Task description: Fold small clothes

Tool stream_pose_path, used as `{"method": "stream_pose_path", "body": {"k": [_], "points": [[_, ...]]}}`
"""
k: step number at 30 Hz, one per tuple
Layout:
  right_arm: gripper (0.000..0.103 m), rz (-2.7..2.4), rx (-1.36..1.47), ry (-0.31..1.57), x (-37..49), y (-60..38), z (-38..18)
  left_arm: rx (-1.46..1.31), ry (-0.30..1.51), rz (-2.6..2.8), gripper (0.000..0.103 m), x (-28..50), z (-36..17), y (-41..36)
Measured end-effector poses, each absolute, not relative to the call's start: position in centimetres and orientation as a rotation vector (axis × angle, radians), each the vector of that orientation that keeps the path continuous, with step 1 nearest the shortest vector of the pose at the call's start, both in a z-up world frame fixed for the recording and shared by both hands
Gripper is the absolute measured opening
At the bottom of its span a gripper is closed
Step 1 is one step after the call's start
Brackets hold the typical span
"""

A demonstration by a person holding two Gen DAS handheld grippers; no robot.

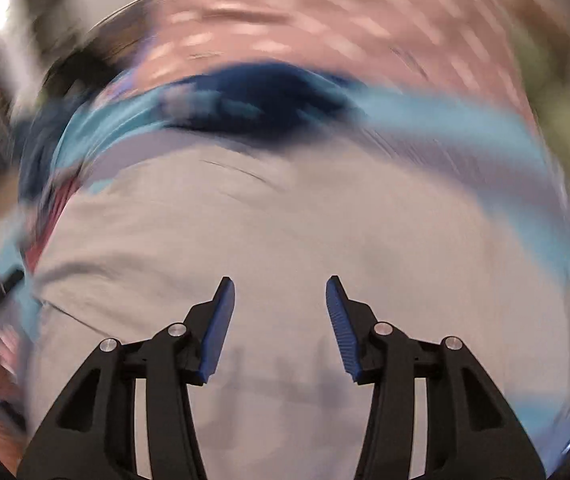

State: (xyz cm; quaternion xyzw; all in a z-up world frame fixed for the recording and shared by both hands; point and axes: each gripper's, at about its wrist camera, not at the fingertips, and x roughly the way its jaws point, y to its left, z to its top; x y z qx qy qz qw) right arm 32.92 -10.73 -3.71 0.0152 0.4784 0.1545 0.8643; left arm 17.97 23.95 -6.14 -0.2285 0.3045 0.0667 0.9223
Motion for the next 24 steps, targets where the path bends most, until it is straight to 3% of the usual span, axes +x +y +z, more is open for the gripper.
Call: {"method": "stream_pose_path", "body": {"k": [3, 6, 10, 14, 16, 17, 24], "points": [[0.048, 0.311, 0.284, 1.071, 31.3, -18.1, -5.7, -0.415, 0.600, 0.087, 0.053, 18.2, -5.7, 22.4], [0.048, 0.367, 0.355, 1.087, 30.7, -18.9, -6.5, -0.381, 0.613, 0.068, 0.057, 18.6, -6.0, 21.6], [0.049, 0.444, 0.358, 1.130, 31.5, -17.3, -7.6, -0.483, 0.610, 0.097, 0.065, 18.4, -6.8, 23.3], [0.049, 0.472, 0.286, 1.120, 33.2, -15.0, -8.4, -0.579, 0.606, 0.126, 0.067, 18.0, -7.4, 25.1], [0.038, 0.484, 0.253, 1.112, 33.9, -14.0, -8.4, -0.585, 0.611, 0.128, 0.069, 18.1, -7.6, 25.2], [0.003, 0.489, 0.231, 1.106, 34.1, -13.8, -8.3, -0.585, 0.614, 0.125, 0.070, 18.1, -7.7, 25.2], [0.003, 0.492, 0.291, 0.938, 32.3, -16.8, -3.5, -0.617, 0.620, 0.121, 0.071, 18.1, -8.0, 25.7]]}}
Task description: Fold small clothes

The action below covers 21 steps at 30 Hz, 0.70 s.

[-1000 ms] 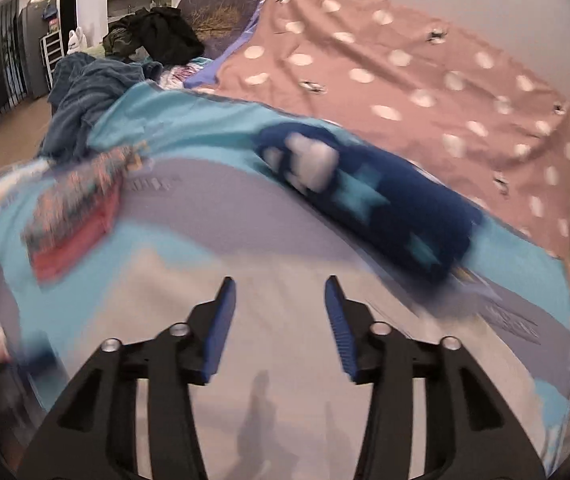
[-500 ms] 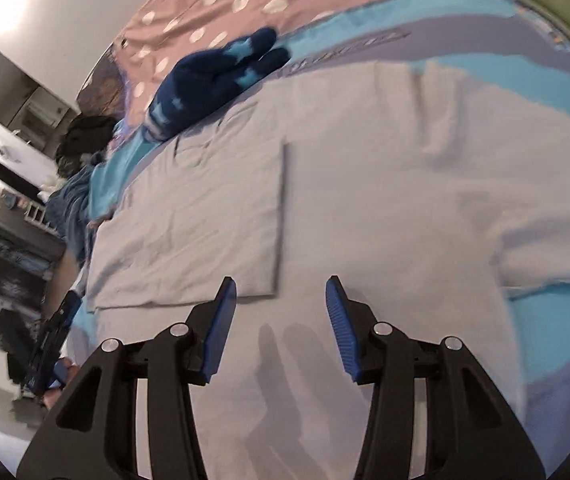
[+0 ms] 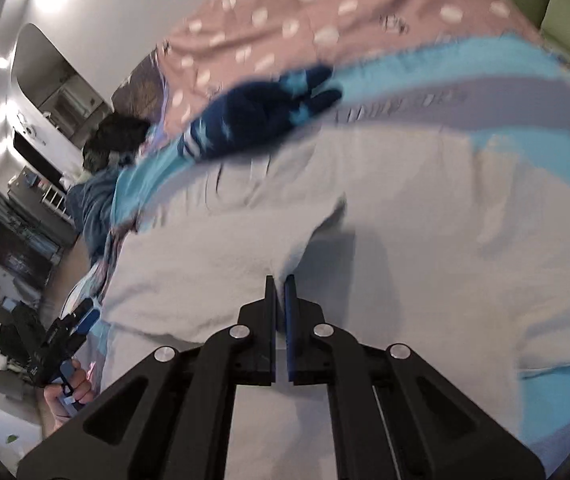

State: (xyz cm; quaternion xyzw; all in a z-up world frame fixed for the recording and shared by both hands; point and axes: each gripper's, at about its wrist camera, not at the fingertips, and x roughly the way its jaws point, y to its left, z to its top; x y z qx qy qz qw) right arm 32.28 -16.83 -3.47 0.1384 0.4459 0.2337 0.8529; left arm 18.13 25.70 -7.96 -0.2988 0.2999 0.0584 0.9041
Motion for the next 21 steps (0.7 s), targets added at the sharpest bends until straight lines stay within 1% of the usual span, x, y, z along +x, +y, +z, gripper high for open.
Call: {"method": "stream_pose_path", "body": {"k": [3, 7, 10, 11, 12, 13, 14, 16, 18, 19, 20, 21], "points": [[0.004, 0.437, 0.224, 0.923, 32.4, -17.9, -3.0, -0.615, 0.623, 0.116, 0.071, 18.1, -8.0, 25.6], [0.007, 0.386, 0.172, 1.001, 32.9, -18.1, -5.9, -0.585, 0.635, 0.101, 0.071, 18.3, -7.9, 25.0], [0.009, 0.265, 0.089, 1.009, 32.7, -18.5, -7.0, -0.579, 0.646, 0.087, 0.071, 18.5, -8.0, 24.8], [0.014, 0.240, 0.085, 1.000, 32.6, -18.7, -6.9, -0.579, 0.650, 0.083, 0.070, 18.5, -8.0, 24.8], [0.022, 0.217, 0.089, 0.977, 32.5, -18.7, -6.3, -0.582, 0.658, 0.072, 0.069, 18.7, -8.1, 24.7], [0.025, 0.208, 0.088, 0.953, 32.3, -18.5, -5.6, -0.584, 0.665, 0.064, 0.069, 18.8, -8.2, 24.7], [0.028, 0.210, 0.075, 0.916, 32.2, -17.9, -4.5, -0.586, 0.675, 0.055, 0.066, 19.0, -8.4, 24.6], [0.030, 0.265, 0.022, 0.866, 32.5, -15.7, -2.5, -0.593, 0.706, 0.026, 0.049, 19.6, -8.8, 24.4], [0.036, 0.371, -0.049, 0.866, 33.2, -11.5, -0.8, -0.615, 0.729, 0.006, 0.045, 20.2, -9.2, 24.4], [0.039, 0.427, -0.080, 0.881, 33.7, -9.3, -0.4, -0.626, 0.736, 0.004, 0.045, 20.5, -9.4, 24.4], [0.043, 0.488, -0.122, 0.895, 34.0, -6.9, -0.1, -0.631, 0.736, 0.001, 0.045, 20.7, -9.4, 24.3], [0.044, 0.552, -0.198, 0.903, 34.4, -3.3, 0.3, -0.630, 0.737, -0.005, 0.045, 20.8, -9.5, 24.2]]}}
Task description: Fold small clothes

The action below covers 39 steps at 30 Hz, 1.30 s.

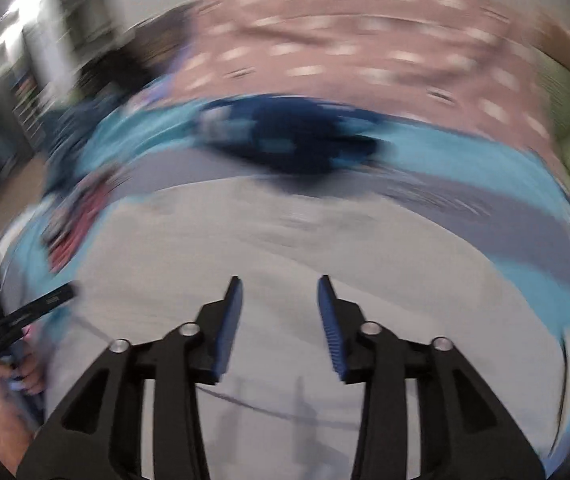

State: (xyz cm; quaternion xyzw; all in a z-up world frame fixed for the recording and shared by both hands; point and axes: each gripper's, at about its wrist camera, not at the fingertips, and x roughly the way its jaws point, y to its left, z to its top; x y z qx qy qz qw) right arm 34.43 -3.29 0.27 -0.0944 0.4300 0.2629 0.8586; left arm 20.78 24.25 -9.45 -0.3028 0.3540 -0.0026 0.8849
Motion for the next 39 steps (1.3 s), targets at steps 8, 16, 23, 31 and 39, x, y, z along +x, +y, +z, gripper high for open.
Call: {"method": "stream_pose_path", "body": {"k": [8, 16, 23, 31, 39], "points": [[0.044, 0.787, -0.653, 0.937, 36.2, 17.8, -0.2, -0.614, 0.760, -0.050, 0.016, 21.1, -9.7, 23.4], [0.044, 0.789, -1.180, 0.995, 35.4, 29.3, -6.5, -0.614, 0.768, -0.053, 0.014, 20.5, -9.6, 23.6], [0.002, 0.685, -1.384, 1.004, 35.8, 31.6, -9.9, -0.634, 0.770, -0.058, 0.011, 20.1, -9.5, 24.2], [0.000, 0.477, -0.929, 1.034, 41.6, 31.5, -6.6, -0.595, 0.763, -0.051, 0.007, 19.7, -9.0, 23.7], [0.008, 0.575, -0.612, 0.991, 41.3, 25.5, -2.8, -0.565, 0.777, -0.029, 0.010, 19.5, -9.0, 23.8]]}}
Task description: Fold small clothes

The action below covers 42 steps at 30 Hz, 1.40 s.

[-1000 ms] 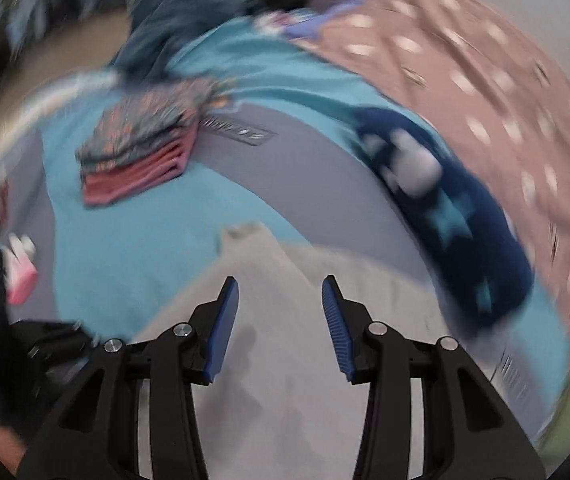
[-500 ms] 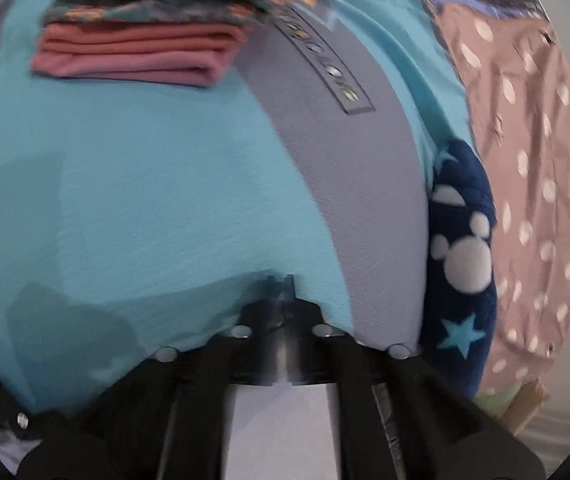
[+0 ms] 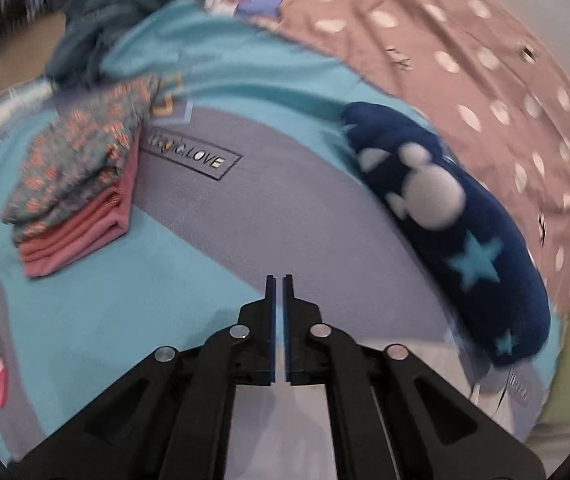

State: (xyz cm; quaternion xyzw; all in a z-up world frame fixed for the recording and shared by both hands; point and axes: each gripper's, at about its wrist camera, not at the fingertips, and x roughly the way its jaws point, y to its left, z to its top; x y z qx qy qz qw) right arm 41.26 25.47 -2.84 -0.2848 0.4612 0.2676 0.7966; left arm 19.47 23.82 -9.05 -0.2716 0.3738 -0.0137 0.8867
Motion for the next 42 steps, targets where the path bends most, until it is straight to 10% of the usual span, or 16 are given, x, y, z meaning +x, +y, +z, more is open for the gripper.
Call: {"method": "stream_pose_path", "body": {"k": [11, 20, 26, 42], "points": [[0.020, 0.431, -0.107, 1.172, 33.1, -4.2, -7.5, -0.547, 0.676, -0.005, 0.015, 18.5, -7.5, 24.0], [0.037, 0.424, 0.136, 0.967, 26.4, -15.6, -3.9, -0.619, 0.750, 0.082, 0.020, 19.3, -9.5, 24.8], [0.037, 0.025, 0.295, 0.894, 25.8, -32.1, -4.7, -0.483, 0.697, 0.135, 0.049, 19.2, -4.3, 20.8], [0.048, -0.193, -0.008, 0.941, 31.7, -40.3, -8.6, -0.134, 0.858, -0.129, 0.071, 28.2, -4.1, -0.5]]}}
